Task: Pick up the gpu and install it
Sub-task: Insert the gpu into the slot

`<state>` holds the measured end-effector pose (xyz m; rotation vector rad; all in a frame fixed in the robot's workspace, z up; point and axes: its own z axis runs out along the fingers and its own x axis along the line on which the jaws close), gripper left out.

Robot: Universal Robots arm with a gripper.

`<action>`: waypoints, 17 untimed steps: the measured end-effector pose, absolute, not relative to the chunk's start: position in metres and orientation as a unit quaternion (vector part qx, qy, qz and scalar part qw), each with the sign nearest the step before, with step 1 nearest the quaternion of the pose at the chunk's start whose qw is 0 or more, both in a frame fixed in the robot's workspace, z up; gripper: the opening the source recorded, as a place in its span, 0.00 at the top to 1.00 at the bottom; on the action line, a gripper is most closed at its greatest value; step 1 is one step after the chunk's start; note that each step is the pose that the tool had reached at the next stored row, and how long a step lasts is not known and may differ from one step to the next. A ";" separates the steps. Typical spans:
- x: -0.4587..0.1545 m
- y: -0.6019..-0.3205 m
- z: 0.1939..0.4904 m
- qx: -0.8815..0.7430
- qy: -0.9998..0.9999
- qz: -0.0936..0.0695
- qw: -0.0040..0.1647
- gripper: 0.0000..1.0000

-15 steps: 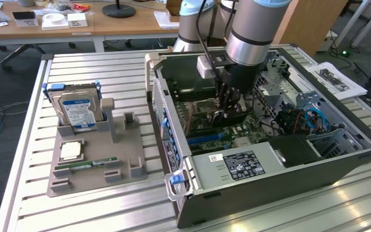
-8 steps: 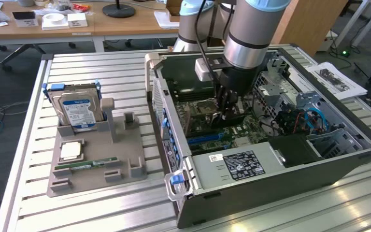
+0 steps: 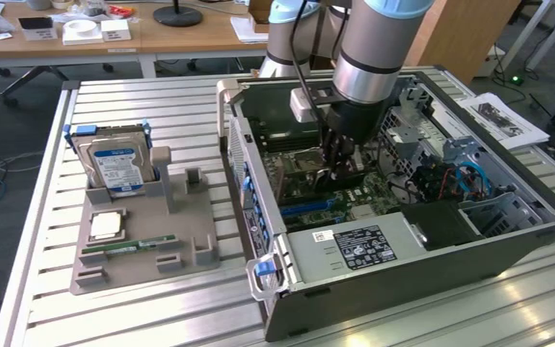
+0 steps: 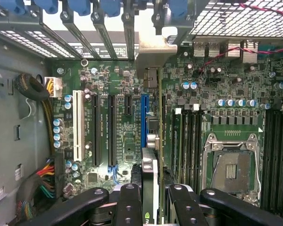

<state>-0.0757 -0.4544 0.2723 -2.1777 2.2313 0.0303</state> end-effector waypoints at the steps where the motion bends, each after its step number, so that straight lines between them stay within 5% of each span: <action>1: -0.077 -0.454 0.272 -0.698 0.716 0.010 0.012 0.73; 17: -0.086 -0.456 0.269 -0.698 0.716 0.009 0.013 0.73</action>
